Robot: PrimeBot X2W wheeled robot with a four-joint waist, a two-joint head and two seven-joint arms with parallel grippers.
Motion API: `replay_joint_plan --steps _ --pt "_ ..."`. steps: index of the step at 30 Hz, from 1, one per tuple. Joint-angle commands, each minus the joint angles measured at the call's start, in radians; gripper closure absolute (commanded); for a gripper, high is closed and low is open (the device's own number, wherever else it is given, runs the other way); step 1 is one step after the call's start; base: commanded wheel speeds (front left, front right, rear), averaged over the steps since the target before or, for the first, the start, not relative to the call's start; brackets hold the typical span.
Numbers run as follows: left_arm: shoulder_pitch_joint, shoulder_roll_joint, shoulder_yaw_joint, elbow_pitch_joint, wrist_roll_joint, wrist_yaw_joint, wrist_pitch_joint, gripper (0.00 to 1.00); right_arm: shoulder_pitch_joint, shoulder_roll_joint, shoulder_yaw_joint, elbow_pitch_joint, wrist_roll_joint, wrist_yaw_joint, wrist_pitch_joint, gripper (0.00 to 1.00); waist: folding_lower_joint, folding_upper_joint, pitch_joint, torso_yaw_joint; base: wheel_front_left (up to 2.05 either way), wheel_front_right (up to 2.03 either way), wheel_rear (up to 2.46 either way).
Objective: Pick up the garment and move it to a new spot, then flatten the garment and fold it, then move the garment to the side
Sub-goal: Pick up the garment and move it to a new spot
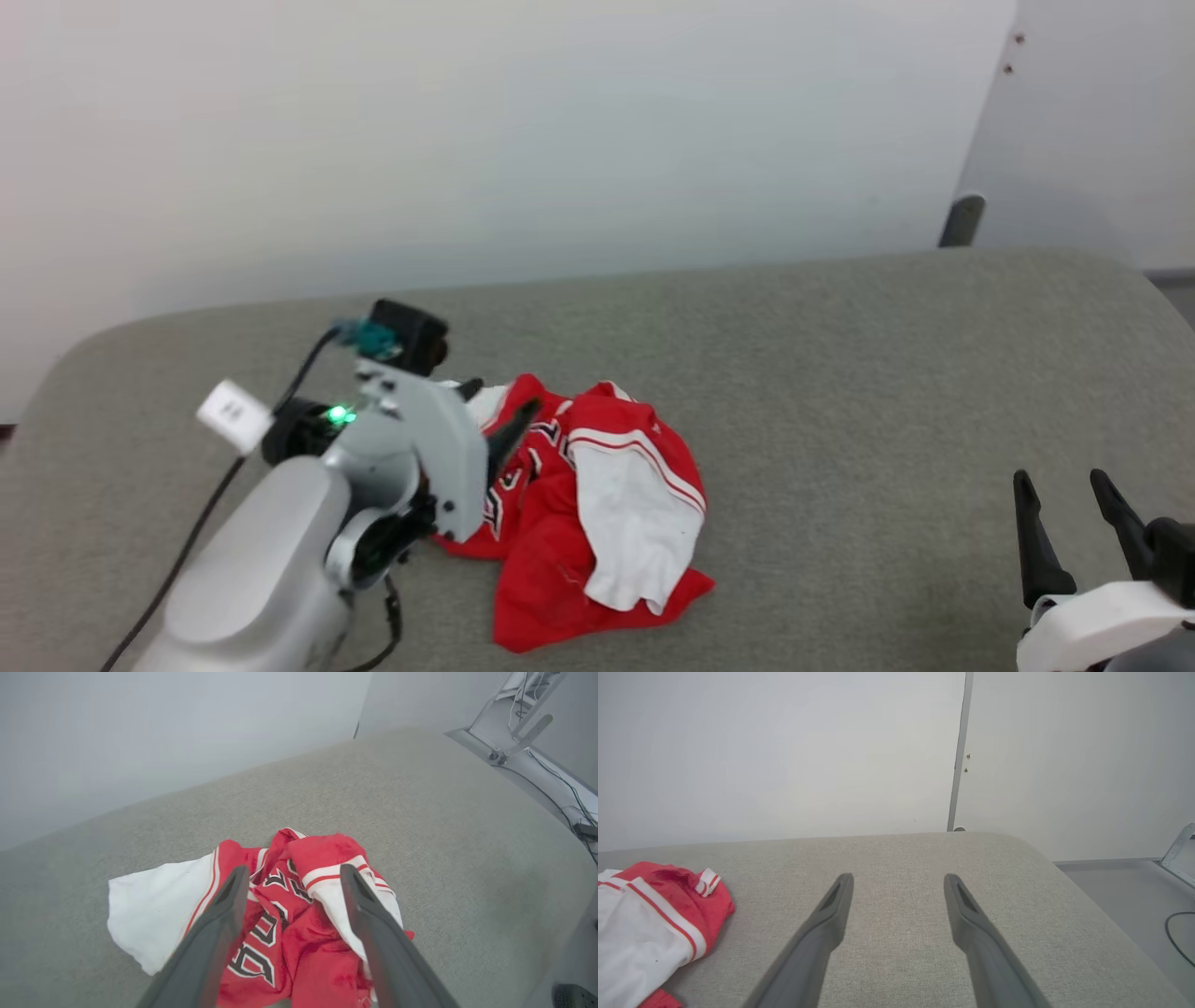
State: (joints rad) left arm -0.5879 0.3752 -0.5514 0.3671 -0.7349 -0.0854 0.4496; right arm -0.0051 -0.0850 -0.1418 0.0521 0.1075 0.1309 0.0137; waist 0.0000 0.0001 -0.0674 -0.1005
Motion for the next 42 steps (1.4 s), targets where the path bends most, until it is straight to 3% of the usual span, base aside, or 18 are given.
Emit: replay_joint_plan --steps 1,13,21,33,42 --pt "0.027 0.013 0.009 -0.015 0.012 -0.008 -0.046 0.0 0.022 -0.003 0.0 -0.004 0.005 0.0 -0.006 0.0 0.0 -0.0001 -0.038 0.042 0.0 0.0 0.0" --pt "0.229 0.109 0.104 -0.048 0.048 -0.019 -0.454 0.0 0.062 -0.052 0.006 0.024 0.031 0.0 -0.074 0.0 0.0 -0.0001 -0.098 0.104 0.0 0.0 0.0" --pt "0.358 0.137 0.147 -0.039 0.078 0.029 -0.634 0.0 0.085 -0.065 -0.037 0.044 0.019 0.0 -0.098 0.0 0.0 -0.0001 -0.126 0.147 0.0 0.0 0.0" --pt "0.511 0.155 0.238 -0.068 0.078 0.083 -0.709 0.0 0.124 -0.05 -0.068 0.037 0.011 0.0 -0.107 0.0 0.0 -0.0001 -0.149 0.19 0.0 0.0 0.0" --pt "0.551 0.151 0.268 -0.092 0.086 0.086 -0.713 0.0 0.13 -0.045 -0.072 0.027 0.009 0.0 -0.101 0.0 0.0 -0.0001 -0.149 0.202 0.0 0.0 0.0"
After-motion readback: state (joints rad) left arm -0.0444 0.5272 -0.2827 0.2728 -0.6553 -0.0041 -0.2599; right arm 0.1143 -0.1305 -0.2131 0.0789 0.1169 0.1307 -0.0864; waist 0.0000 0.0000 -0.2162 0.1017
